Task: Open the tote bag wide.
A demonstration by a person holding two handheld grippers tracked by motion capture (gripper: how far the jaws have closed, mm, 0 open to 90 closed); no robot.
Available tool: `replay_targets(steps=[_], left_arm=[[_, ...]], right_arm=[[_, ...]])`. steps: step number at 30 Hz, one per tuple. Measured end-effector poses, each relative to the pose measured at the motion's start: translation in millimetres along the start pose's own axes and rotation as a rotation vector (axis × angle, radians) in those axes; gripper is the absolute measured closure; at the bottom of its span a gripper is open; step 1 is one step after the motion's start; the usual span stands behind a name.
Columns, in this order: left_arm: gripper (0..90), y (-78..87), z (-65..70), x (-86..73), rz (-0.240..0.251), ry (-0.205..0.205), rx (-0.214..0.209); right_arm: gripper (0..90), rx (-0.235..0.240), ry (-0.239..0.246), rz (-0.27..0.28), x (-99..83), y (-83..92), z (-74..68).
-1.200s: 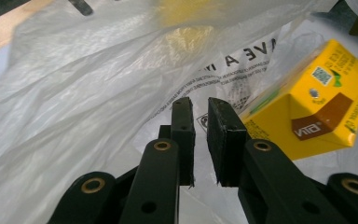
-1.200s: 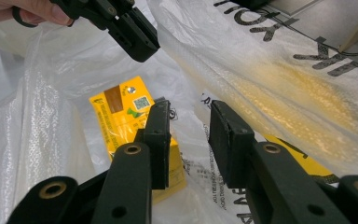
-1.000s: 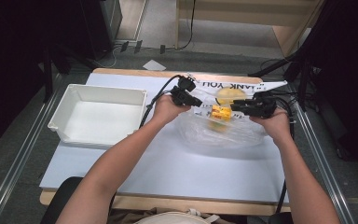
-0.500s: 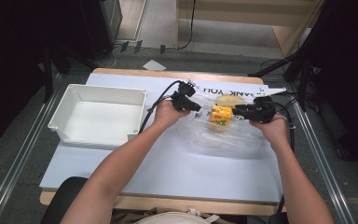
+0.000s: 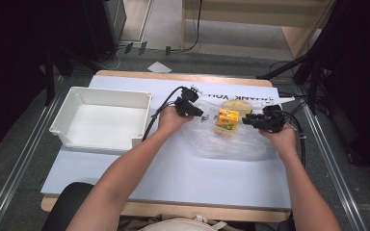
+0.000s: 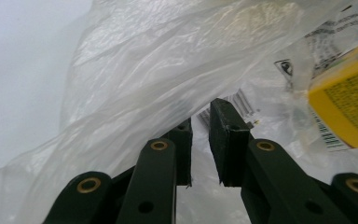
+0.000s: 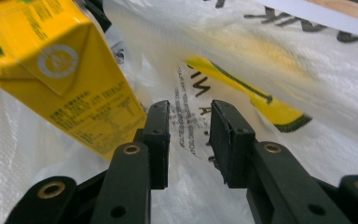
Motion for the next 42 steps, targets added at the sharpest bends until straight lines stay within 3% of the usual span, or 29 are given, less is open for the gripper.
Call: replay_targets(steps=[8, 9, 14, 18, 23, 25, 31, 36, 42], left_arm=[[80.1, -0.3, -14.2, -7.9, -0.016, 0.032, 0.049], [80.1, -0.8, -18.8, -10.2, -0.02, 0.038, 0.069], [80.6, 0.6, -24.7, -12.2, 0.0, 0.067, 0.082], [81.4, 1.9, -28.8, -14.2, 0.021, 0.084, 0.098], [82.1, 5.4, -38.3, -16.2, 0.045, 0.13, 0.15], [82.0, 6.3, -41.1, -16.9, 0.055, 0.154, 0.154], [83.1, 9.2, -48.4, -19.4, 0.07, 0.187, 0.197], [84.9, 12.1, -53.9, -21.7, 0.077, 0.204, 0.214], [87.8, 14.3, -58.0, -23.0, 0.077, 0.22, 0.235]], right_arm=[[72.2, -0.027, -0.037, -0.031, -13.2, -6.1, 5.3], [72.3, -0.039, -0.05, -0.035, -17.0, -6.7, 7.3], [73.6, -0.074, -0.051, -0.042, -23.7, -5.6, 12.1], [73.6, -0.137, -0.062, -0.044, -33.5, -2.6, 19.8], [74.1, -0.21, -0.082, -0.062, -46.1, 0.7, 28.8], [74.2, -0.219, -0.082, -0.038, -49.0, 2.2, 30.4], [74.8, -0.292, -0.083, -0.035, -53.2, 6.9, 35.3], [80.1, -0.322, -0.145, -0.026, -59.2, 14.6, 46.3], [84.2, -0.358, -0.168, -0.014, -65.4, 21.4, 53.5]])
Point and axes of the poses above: each handheld gripper's, and its own axes: y roughly backward along the jaws, x roughly out of its top, z roughly to its right, the point moved 5 cm from there along -y, roughly forward along the jaws, and after that the axes turned 3 degrees about -x, right-handed, at the moved point
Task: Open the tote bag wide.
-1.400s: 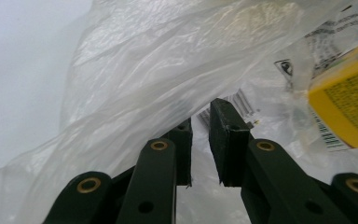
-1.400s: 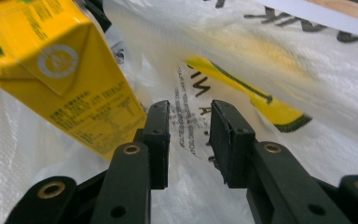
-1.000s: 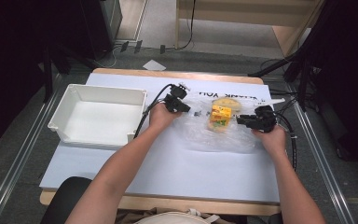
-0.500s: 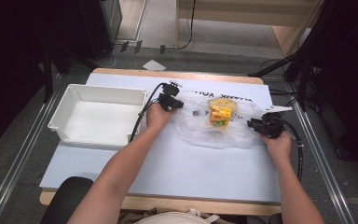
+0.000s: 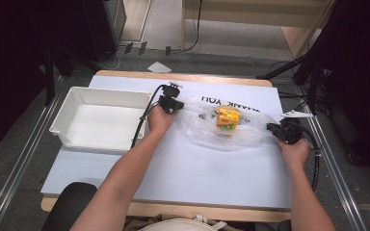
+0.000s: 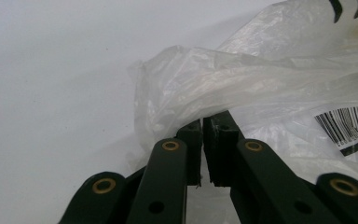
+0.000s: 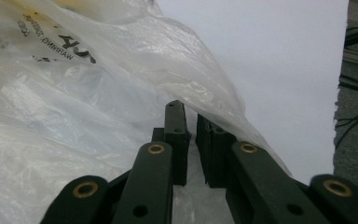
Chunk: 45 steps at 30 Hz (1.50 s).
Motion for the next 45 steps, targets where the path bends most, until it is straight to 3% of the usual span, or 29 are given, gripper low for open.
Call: replay_targets(steps=[4, 10, 15, 18, 20, 24, 26, 31, 33, 38, 45], left_arm=[[89.3, 0.9, -3.6, -0.1, -0.002, 0.019, 0.011], [90.0, 0.7, -3.8, 0.0, 0.002, 0.034, 0.019], [90.0, 0.7, -3.5, -0.1, 0.001, 0.019, 0.03], [90.0, 0.3, -3.8, -0.1, 0.006, 0.014, 0.035], [90.0, -0.2, -3.4, 0.4, 0.007, 0.028, 0.039], [90.0, 1.2, -2.6, 1.7, -0.016, 0.058, 0.027], [89.8, 3.0, -1.9, 2.6, -0.018, 0.092, -0.007], [85.3, 12.5, 6.6, 9.4, 0.007, 0.087, -0.062], [80.6, 17.4, 11.3, 13.7, 0.006, 0.059, -0.068], [68.6, 31.4, 21.4, 22.5, 0.044, 0.039, -0.125], [64.7, 48.6, 42.4, 30.5, 0.079, -0.034, -0.175]], right_arm=[[86.7, -0.018, 0.007, -0.003, -0.3, 0.6, 1.3], [89.7, -0.015, -0.035, 0.004, -3.0, 2.4, 7.7], [90.0, -0.021, -0.048, 0.006, -3.7, 2.6, 9.4], [90.0, -0.053, -0.055, 0.007, -4.1, 2.8, 12.8], [90.0, -0.062, -0.078, 0.001, -3.7, 2.6, 12.2], [90.0, -0.08, -0.061, -0.026, 0.8, 5.3, 6.4], [90.0, -0.061, -0.063, -0.011, 4.8, 9.4, 5.5], [84.7, -0.013, -0.081, 0.023, 13.5, 21.0, 5.1], [81.3, 0.013, -0.088, 0.024, 16.2, 25.9, 3.6], [73.8, 0.065, -0.08, 0.052, 24.9, 38.0, -3.6], [68.7, 0.121, -0.025, 0.079, 42.6, 53.0, -20.9]])
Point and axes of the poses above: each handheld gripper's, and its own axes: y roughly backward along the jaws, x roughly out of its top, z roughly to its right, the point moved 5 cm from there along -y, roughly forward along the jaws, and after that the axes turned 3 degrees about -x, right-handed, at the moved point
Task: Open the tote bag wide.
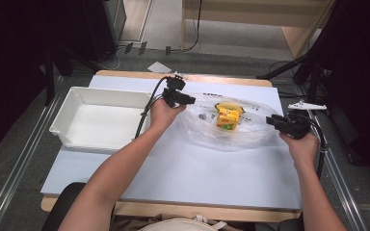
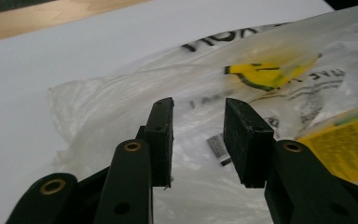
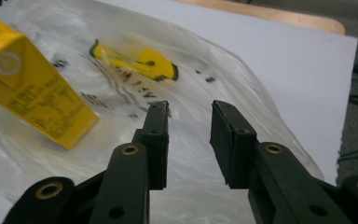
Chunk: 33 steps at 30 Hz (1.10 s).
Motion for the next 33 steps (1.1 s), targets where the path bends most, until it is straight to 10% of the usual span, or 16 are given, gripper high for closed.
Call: replay_targets(steps=[8, 16, 24, 33], left_arm=[[80.9, 1.4, 27.8, 5.2, -0.016, -0.077, -0.052], [90.0, -21.8, 42.9, -4.0, -0.053, -0.051, -0.096], [90.0, -44.2, 49.7, -29.2, -0.094, -0.029, -0.101], [90.0, -44.6, 60.6, -63.5, -0.114, -0.029, -0.138]], right_arm=[[76.9, 0.065, 0.072, 0.039, 33.5, -5.6, -27.1], [87.6, 0.117, 0.079, 0.048, 57.5, -55.6, -44.2], [87.8, 0.09, 0.059, -0.035, 46.6, -108.8, -42.4], [87.5, 0.055, 0.014, -0.085, 34.6, -130.2, -31.8]])
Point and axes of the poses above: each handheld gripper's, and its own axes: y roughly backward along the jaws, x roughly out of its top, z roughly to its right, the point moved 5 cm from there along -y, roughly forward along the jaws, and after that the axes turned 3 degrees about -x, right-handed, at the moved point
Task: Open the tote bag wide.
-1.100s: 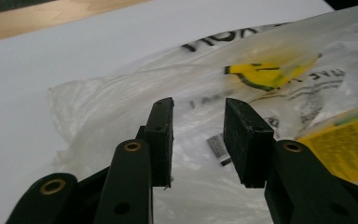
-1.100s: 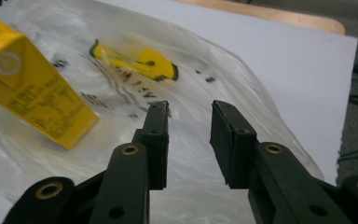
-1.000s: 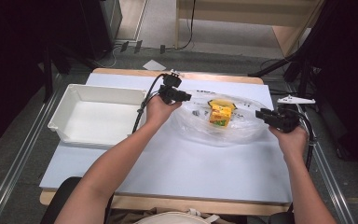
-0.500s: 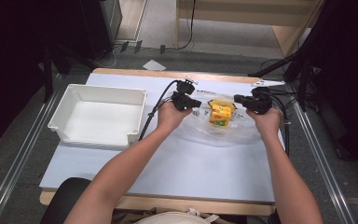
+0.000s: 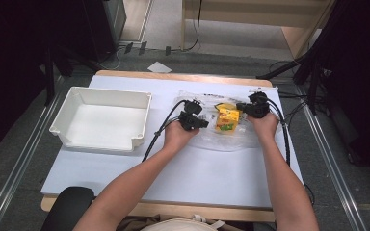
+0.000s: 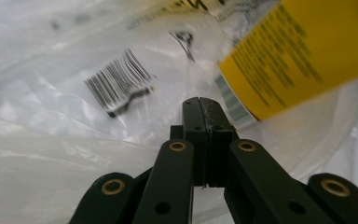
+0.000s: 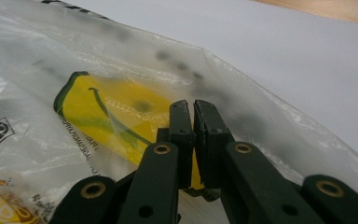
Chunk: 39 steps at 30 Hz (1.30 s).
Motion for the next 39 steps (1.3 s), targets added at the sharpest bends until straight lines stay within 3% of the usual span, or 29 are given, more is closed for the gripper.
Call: replay_targets(steps=[10, 16, 20, 25, 27, 33, 39], left_arm=[[90.0, 8.8, 27.2, -44.9, -0.018, -0.064, -0.069], [90.0, 15.7, 41.1, -61.4, -0.03, -0.114, -0.096], [90.0, 19.7, 47.2, -69.3, -0.042, -0.134, -0.111], [90.0, 24.9, 50.9, -77.6, -0.044, -0.145, -0.134], [90.0, 26.2, 49.6, -75.9, -0.037, -0.139, -0.136], [90.0, 36.6, 52.5, -58.5, 0.015, -0.142, -0.145], [90.0, 63.0, 61.8, -34.9, 0.074, -0.169, -0.152]], right_arm=[[87.5, -0.032, 0.004, -0.044, 2.0, -13.7, 0.0], [87.6, -0.041, -0.016, -0.047, 3.3, -20.4, 0.8], [87.6, -0.04, -0.012, -0.054, 5.6, -22.9, 1.7], [90.0, -0.07, -0.009, -0.066, 8.7, -24.2, 7.2], [90.0, -0.07, -0.008, -0.066, 9.9, -21.9, 6.6], [90.0, -0.036, 0.006, 0.009, 20.3, 0.6, -5.7], [90.0, 0.0, -0.013, 0.043, 21.3, 27.3, -12.7]])
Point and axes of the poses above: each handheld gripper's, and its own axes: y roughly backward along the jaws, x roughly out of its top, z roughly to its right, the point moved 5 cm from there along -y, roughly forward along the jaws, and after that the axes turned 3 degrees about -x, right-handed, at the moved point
